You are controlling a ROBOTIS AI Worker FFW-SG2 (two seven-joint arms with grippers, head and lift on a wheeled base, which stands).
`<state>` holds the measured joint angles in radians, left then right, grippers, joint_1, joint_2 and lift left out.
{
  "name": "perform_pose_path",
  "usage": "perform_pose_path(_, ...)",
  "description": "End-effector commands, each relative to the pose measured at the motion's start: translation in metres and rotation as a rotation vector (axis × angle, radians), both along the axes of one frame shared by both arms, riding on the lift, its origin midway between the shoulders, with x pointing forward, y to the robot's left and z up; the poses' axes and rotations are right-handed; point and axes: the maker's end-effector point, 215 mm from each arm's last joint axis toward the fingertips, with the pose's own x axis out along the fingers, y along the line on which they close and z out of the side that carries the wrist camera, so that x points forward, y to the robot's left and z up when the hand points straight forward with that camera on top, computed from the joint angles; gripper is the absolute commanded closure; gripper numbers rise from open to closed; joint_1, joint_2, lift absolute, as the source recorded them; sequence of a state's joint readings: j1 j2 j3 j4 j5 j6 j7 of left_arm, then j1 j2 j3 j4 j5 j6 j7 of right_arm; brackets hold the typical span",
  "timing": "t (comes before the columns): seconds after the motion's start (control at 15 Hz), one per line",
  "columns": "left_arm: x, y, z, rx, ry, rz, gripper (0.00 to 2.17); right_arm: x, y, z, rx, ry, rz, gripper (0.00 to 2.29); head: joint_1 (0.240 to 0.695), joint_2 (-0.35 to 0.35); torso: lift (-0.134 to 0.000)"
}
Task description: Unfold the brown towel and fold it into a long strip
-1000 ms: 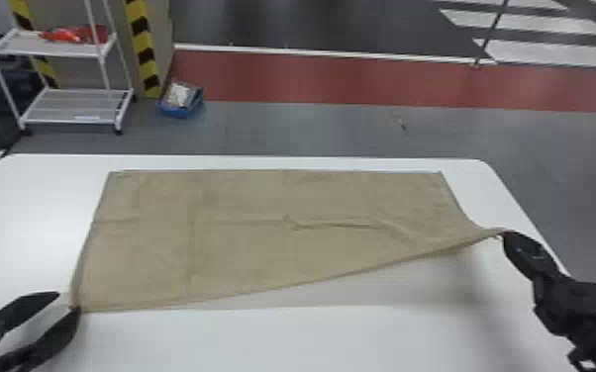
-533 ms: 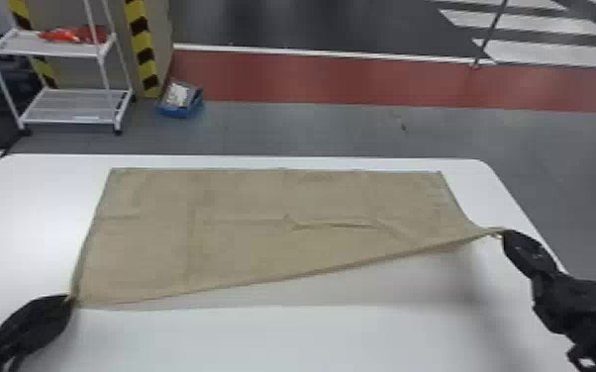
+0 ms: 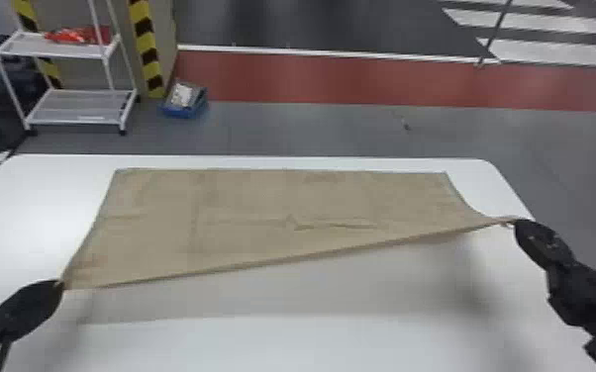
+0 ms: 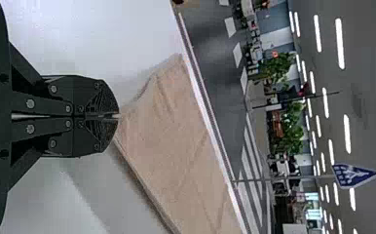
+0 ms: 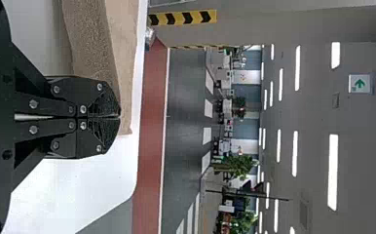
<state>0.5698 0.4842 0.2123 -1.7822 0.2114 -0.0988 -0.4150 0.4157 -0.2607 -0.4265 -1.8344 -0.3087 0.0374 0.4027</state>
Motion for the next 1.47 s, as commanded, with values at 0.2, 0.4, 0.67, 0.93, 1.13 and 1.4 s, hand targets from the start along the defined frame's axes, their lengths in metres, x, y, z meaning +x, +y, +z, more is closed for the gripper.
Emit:
perform_pose_path(0.2,-0.006,0.016,0.093,-0.054,-0.125,0.094,1.68,-0.011,0.005,0.027,-0.088,0.017,0.069,1.60,0.695,-0.101,-0.125)
perform_pose_path(0.4,-0.013,0.020,0.110,-0.103,-0.086,0.151,1.68,-0.031,0.016,0.023,-0.104,0.088,0.162,1.59,0.695,-0.066,-0.125)
perform_pose_path(0.67,-0.014,0.014,0.107,-0.128,0.034,0.189,1.68,-0.027,0.012,0.040,-0.093,0.113,0.188,1.59,0.695,-0.060,-0.125)
perform_pose_path(0.93,-0.007,0.027,0.039,-0.127,0.357,0.316,1.67,0.018,0.012,0.018,-0.020,0.135,0.171,1.59,0.695,-0.061,-0.125)
perform_pose_path(1.13,0.007,0.033,0.018,-0.040,0.440,0.381,1.67,0.054,0.016,-0.003,0.001,0.158,0.165,1.59,0.695,-0.050,-0.125)
perform_pose_path(1.4,0.047,0.032,0.032,-0.052,0.418,0.400,1.67,0.087,0.005,-0.007,0.049,0.153,0.147,1.59,0.695,-0.038,-0.125)
